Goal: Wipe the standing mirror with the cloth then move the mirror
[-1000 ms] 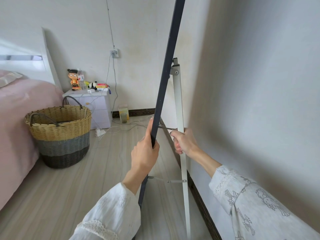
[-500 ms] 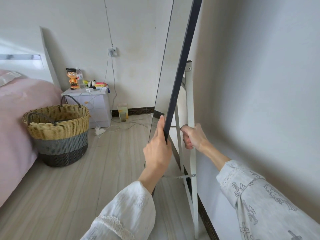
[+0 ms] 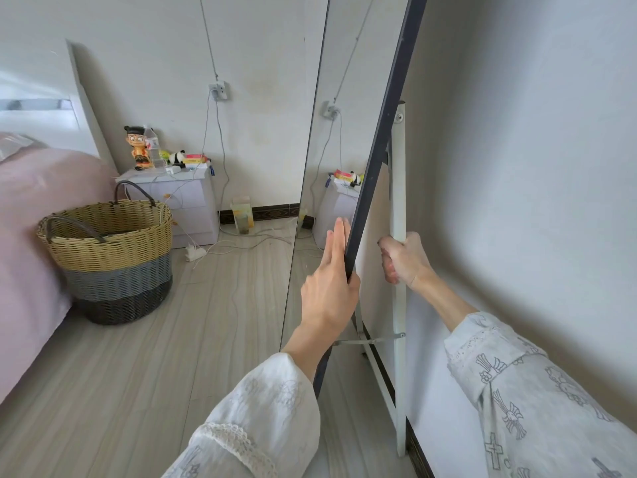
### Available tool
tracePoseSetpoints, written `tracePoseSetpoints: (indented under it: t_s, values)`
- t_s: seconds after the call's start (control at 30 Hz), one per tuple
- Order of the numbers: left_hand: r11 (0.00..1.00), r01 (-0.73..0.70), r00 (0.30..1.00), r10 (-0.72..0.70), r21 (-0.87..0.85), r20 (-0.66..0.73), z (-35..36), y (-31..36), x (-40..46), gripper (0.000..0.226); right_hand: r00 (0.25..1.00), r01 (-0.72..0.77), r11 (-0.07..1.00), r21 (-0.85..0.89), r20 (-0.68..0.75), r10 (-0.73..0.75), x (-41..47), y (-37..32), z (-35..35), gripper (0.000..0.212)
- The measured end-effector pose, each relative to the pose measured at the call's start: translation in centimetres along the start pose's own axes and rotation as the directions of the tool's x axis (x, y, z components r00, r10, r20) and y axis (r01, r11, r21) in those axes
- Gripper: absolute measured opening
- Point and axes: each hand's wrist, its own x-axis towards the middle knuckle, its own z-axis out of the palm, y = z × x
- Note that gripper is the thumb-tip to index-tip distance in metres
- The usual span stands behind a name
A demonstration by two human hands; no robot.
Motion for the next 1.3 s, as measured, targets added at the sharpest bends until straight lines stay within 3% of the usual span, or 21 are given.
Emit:
tracePoseSetpoints:
  t_s: [0.7, 0.97, 1.07, 1.13, 1.2, 1.3]
  values:
    - [0.996, -0.018, 1.000, 0.018, -0.091, 0.000, 0.0, 0.3, -0.8, 0.086, 0.997, 0.016, 0.998, -0.067, -0.078, -0.021, -0.9, -0.1, -0.1, 0.029]
    - [0.972, -0.048, 0.999, 0.044, -0.229, -0.023, 0.4, -0.2, -0.9, 0.093, 1.000, -0.006, 0.997, -0.078, -0.022, 0.005, -1.1, -0.3, -0.3, 0.046]
    - [0.979, -0.010, 0.996, 0.027, -0.205, 0.083, -0.3, -0.7, -1.4, 0.092, 0.998, -0.041, 0.987, -0.156, 0.045, 0.048, -1.8, -0.4, -0.6, 0.044]
    - [0.978, 0.050, 0.971, -0.001, -0.201, 0.238, -1.6, -0.4, -1.1, 0.086, 0.990, -0.084, 0.956, -0.281, 0.082, 0.111, -2.0, -0.6, -1.0, 0.037]
    - [0.980, 0.129, 0.906, -0.054, -0.150, 0.421, -3.7, 0.2, -0.9, 0.086, 0.974, -0.143, 0.913, -0.383, 0.110, 0.199, -2.5, -1.1, -1.5, 0.037]
    - [0.984, 0.174, 0.796, -0.111, -0.049, 0.596, -8.5, 1.8, 0.2, 0.082, 0.925, -0.248, 0.861, -0.444, 0.156, 0.347, -4.1, -4.3, -2.8, 0.061]
